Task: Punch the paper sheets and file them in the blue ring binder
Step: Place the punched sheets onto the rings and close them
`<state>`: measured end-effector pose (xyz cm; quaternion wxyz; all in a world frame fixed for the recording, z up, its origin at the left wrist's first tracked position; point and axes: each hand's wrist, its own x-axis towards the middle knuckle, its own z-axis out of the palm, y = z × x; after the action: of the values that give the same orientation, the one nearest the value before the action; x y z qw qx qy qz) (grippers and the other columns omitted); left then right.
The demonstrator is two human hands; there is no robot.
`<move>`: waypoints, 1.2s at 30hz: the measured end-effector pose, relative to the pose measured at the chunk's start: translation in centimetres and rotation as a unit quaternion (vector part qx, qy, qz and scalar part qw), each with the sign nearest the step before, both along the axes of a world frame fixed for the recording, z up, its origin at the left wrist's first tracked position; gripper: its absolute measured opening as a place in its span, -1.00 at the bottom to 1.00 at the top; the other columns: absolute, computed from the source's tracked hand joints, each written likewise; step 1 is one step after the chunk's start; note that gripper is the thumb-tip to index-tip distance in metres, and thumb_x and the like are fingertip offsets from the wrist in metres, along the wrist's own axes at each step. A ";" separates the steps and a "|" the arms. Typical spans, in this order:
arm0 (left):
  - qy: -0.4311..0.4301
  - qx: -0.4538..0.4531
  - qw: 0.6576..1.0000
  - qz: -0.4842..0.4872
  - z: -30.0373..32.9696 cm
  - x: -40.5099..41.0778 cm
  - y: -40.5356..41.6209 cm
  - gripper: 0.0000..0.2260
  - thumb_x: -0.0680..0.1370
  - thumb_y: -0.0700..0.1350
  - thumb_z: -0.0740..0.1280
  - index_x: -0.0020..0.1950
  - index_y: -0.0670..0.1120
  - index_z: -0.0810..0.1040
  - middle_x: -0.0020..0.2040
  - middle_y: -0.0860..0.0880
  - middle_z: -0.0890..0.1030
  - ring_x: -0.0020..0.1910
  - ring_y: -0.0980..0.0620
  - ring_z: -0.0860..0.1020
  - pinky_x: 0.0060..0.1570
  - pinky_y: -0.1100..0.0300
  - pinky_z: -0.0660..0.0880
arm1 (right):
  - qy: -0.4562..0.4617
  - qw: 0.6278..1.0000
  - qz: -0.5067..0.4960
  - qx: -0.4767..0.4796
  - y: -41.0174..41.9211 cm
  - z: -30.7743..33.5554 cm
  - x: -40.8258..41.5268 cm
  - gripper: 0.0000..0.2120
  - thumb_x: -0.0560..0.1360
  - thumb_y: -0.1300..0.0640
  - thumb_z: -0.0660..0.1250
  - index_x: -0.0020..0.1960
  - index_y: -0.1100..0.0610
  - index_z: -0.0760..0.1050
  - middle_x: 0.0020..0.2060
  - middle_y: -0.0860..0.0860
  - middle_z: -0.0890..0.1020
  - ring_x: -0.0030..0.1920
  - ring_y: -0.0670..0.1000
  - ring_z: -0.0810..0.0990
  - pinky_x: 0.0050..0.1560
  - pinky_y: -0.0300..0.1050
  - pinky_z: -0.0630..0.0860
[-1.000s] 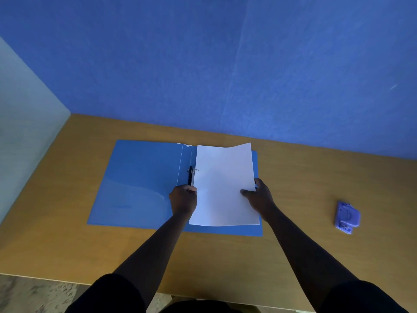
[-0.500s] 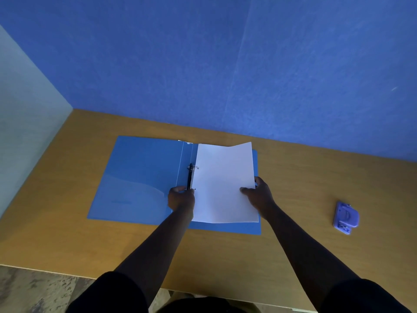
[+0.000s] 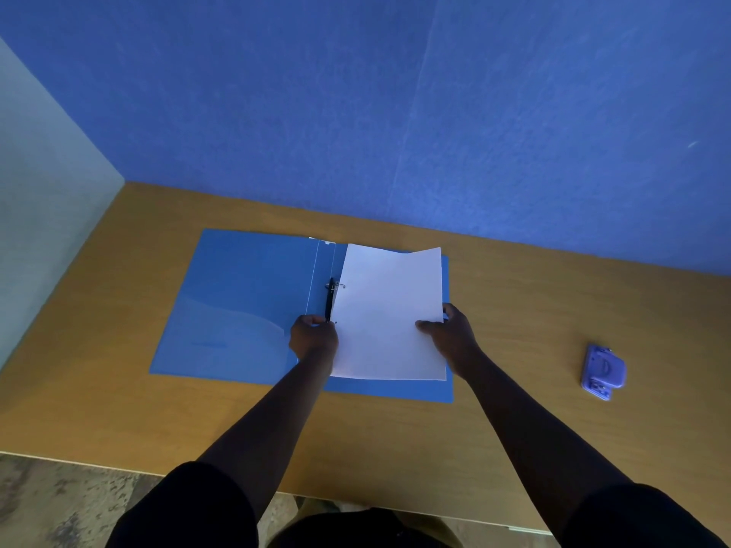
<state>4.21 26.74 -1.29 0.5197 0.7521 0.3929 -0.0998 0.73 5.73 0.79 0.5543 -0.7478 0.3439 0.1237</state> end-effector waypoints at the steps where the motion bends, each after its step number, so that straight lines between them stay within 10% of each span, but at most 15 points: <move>1: 0.000 -0.001 1.000 -0.003 0.0 0.0 0.0 -0.91 0.49 -0.24 0.38 -0.09 -0.06 0.57 -0.04 -0.10 0.64 -0.05 -0.13 0.61 -0.18 0.19 0.48 | 0.002 1.000 -0.001 0.001 0.0 -0.1 -0.1 -0.53 0.43 0.17 0.46 0.30 0.10 0.42 0.16 0.07 0.59 0.07 0.14 0.62 0.11 0.20 0.59; 24: -0.038 0.175 0.955 -0.236 -2.0 -1.6 1.9 -0.94 0.40 -0.29 0.31 -0.19 -0.16 0.51 -0.28 -0.02 0.58 -0.30 0.00 0.50 -0.48 0.26 0.25 | 0.063 0.981 0.093 -0.157 -0.5 -1.6 -1.7 -0.53 0.47 0.20 0.37 0.35 0.17 0.39 0.15 0.11 0.64 0.09 0.10 0.61 -0.07 -0.16 0.45; 36: -0.072 0.127 0.960 -0.238 -0.4 0.4 3.1 -0.70 0.41 -0.35 0.18 0.11 -0.26 0.53 0.05 -0.19 0.60 0.02 -0.19 0.57 -0.18 0.11 0.54 | -0.009 0.819 0.393 -0.419 4.8 -1.9 -2.0 -0.48 0.58 0.09 0.21 0.52 0.05 0.20 0.49 0.03 0.28 0.38 0.13 0.37 0.30 0.10 0.31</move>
<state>4.63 29.85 -1.65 0.4079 0.8889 0.1736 -0.1157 -1.27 10.53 -1.15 0.0948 -0.9805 0.0346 0.1686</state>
